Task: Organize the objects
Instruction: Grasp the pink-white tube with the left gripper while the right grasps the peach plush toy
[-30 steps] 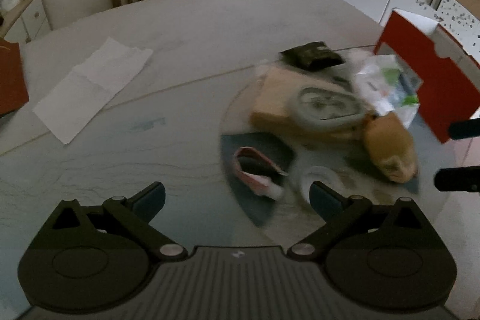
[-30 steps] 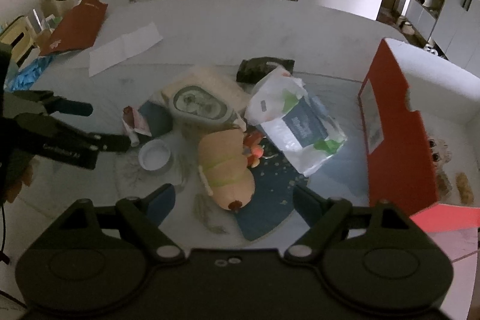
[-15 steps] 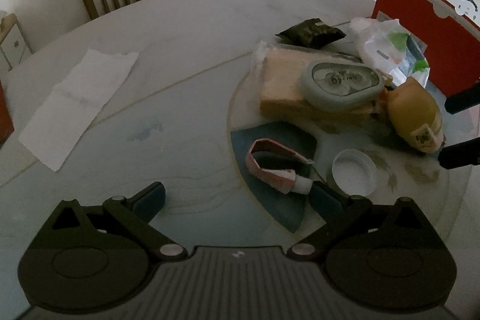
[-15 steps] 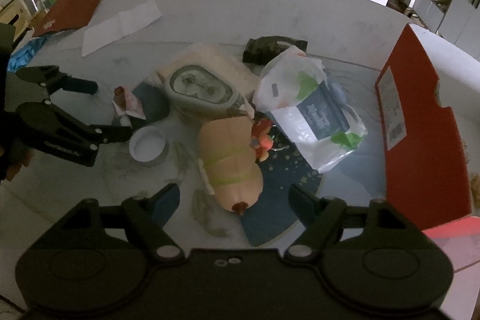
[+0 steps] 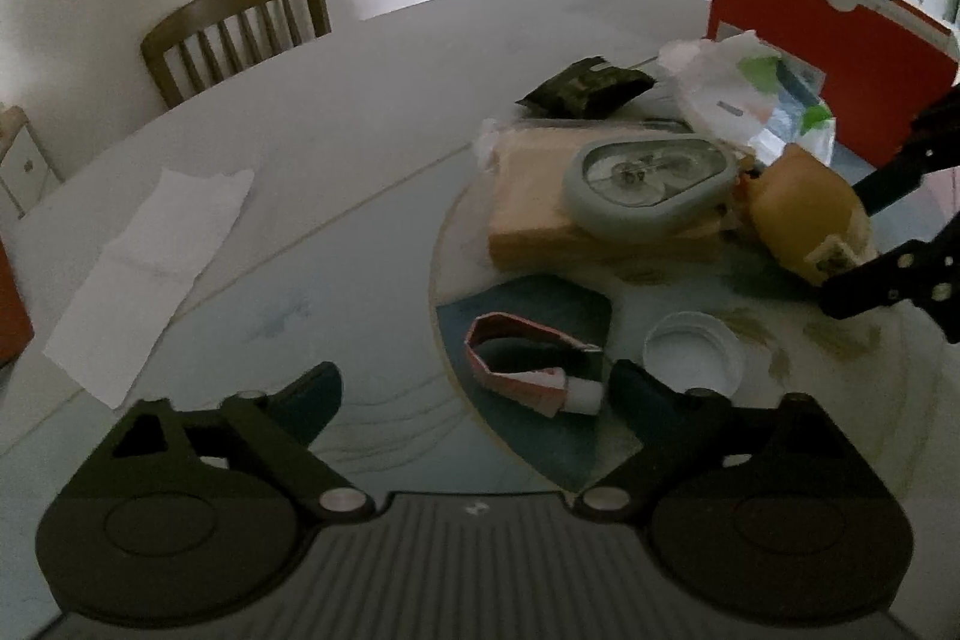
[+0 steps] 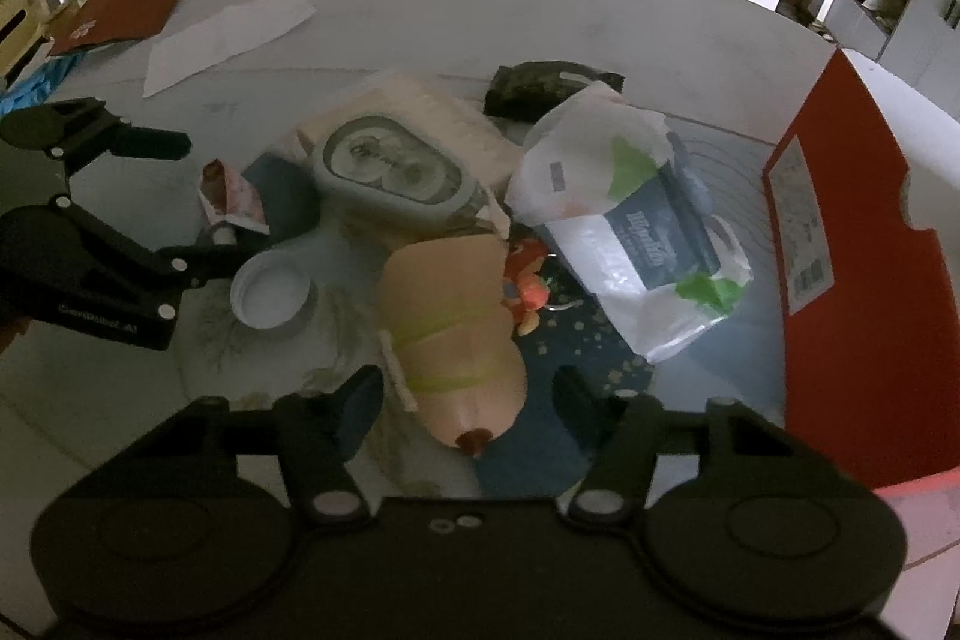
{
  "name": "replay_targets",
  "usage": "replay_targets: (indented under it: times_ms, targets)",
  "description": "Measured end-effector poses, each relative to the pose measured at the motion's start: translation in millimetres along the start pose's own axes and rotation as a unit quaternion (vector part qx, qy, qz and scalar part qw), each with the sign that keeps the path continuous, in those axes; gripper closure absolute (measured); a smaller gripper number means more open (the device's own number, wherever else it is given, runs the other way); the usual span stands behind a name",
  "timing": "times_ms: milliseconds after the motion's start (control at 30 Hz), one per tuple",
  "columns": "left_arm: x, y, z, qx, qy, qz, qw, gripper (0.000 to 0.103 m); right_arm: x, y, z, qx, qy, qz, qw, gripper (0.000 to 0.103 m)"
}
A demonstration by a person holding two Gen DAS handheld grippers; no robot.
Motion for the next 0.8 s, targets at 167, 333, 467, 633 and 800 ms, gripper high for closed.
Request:
replay_targets:
  times_ms: [167, 333, 467, 633, 800]
  targets:
    - [0.6, 5.7, 7.6, -0.013, -0.009, 0.007, 0.9998, 0.038, 0.3, -2.1, -3.4, 0.000, 0.007, -0.002, 1.000, 0.052]
    - [0.9, 7.8, 12.7, -0.020, -0.006, 0.008, 0.9998, 0.058, -0.1, -1.6, -5.2, -0.003, 0.013, 0.000, 1.000, 0.055]
    - [1.7, 7.8, 14.7, -0.013, -0.004, 0.005, 0.9999, 0.059, -0.9, 0.1, -4.4, -0.002, 0.010, 0.003, 1.000, 0.058]
    - [0.8, 10.4, 12.2, -0.011, 0.019, -0.006, 0.9997, 0.059, -2.7, 8.7, -4.5, 0.007, 0.006, 0.013, 1.000, 0.060]
    - [-0.1, 21.5, 11.7, -0.013, 0.045, -0.009, 0.9989, 0.059, -7.2, 23.0, -1.7, 0.014, -0.001, 0.023, 1.000, 0.060]
Point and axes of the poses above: each gripper's, at about its wrist camera, not at the fingertips, and y roughly against the way its jaws point, z to its right, x to its top, the point moved 6 cm from there along -y, roughly the way its jaws point, and after that the axes turned 1 degree about -y, right-handed, at the moved point
